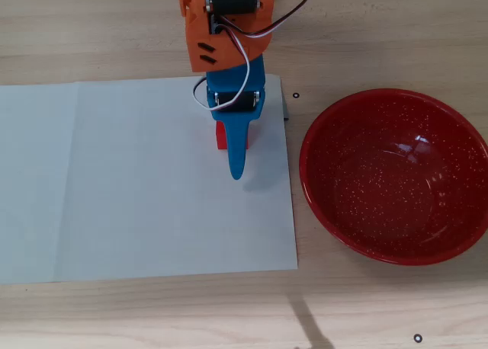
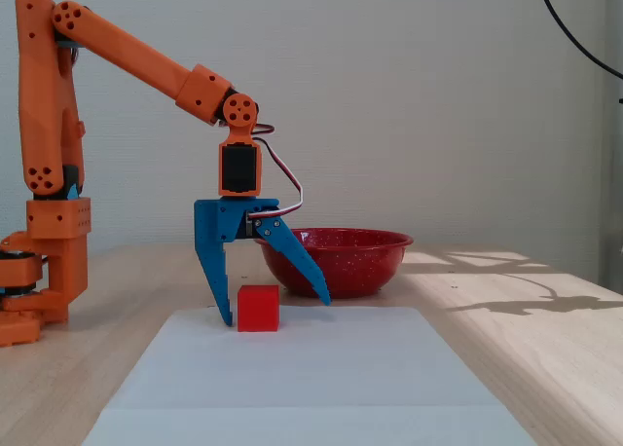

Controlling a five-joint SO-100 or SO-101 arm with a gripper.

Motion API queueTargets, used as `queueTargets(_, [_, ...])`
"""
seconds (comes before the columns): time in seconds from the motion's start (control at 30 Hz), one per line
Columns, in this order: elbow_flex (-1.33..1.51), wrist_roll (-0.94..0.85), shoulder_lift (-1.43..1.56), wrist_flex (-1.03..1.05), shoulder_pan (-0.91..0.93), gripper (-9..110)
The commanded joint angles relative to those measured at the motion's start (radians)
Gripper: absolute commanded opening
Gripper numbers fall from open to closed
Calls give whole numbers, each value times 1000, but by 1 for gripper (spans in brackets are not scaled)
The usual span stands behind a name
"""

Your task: Grasp the red cube and put it in the red bowl

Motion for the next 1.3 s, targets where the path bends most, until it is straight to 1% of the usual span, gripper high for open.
queueTargets(0.0, [-97,-2,43,-17,-28,48])
queueTargets(0.2, [-98,6,48,-20,-43,47])
queueTargets(0.5, [-95,2,69,-15,-57,41])
queueTargets(0.8, [-81,8,109,-20,-72,24])
queueTargets(0.9, [-74,25,126,-21,-74,14])
queueTargets(1.0, [-72,38,144,-14,-74,1])
queueTargets(1.27, [-138,20,189,75,-67,0])
